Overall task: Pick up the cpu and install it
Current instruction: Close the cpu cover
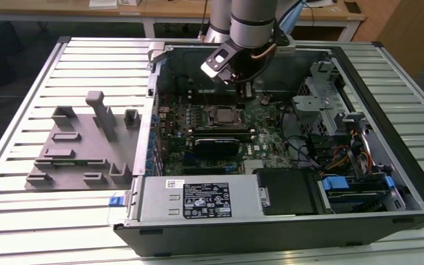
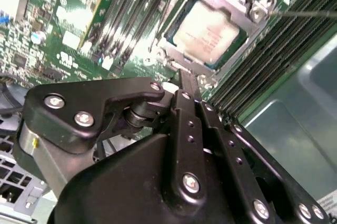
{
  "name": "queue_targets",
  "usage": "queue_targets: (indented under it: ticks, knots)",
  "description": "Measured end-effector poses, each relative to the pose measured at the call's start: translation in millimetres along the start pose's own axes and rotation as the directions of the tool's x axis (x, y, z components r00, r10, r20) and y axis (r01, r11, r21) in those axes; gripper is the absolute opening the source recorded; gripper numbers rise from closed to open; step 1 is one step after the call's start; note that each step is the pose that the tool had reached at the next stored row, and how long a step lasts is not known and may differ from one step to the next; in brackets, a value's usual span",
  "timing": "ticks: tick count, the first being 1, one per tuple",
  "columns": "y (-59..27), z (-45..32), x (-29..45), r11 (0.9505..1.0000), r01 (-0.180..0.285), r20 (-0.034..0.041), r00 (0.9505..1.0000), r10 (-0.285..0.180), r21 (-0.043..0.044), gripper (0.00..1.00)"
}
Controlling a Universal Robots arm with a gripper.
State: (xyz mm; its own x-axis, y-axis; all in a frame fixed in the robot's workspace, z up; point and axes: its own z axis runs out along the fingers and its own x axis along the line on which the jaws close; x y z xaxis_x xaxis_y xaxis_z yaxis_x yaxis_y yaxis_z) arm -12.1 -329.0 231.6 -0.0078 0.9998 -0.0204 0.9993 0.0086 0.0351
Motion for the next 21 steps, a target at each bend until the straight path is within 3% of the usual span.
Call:
queue_targets:
  ticks: [6,11,19,21]
  knots:
    - [-15.0,2.0,-7.4,1.0,0.0,-0.0001,1.0,0.0,-0.0001,0.11]
    - [-27.2,4.4,-8.9,1.0,0.0,-0.0003,1.0,0.0,-0.0002,0.11]
    - [-30.0,6.1,-8.9,1.0,0.001,-0.0001,1.0,-0.001,0.0,0.11]
    - [-29.9,6.2,-8.9,0.9996,0.028,-0.0011,0.9996,-0.028,-0.0007,0.11]
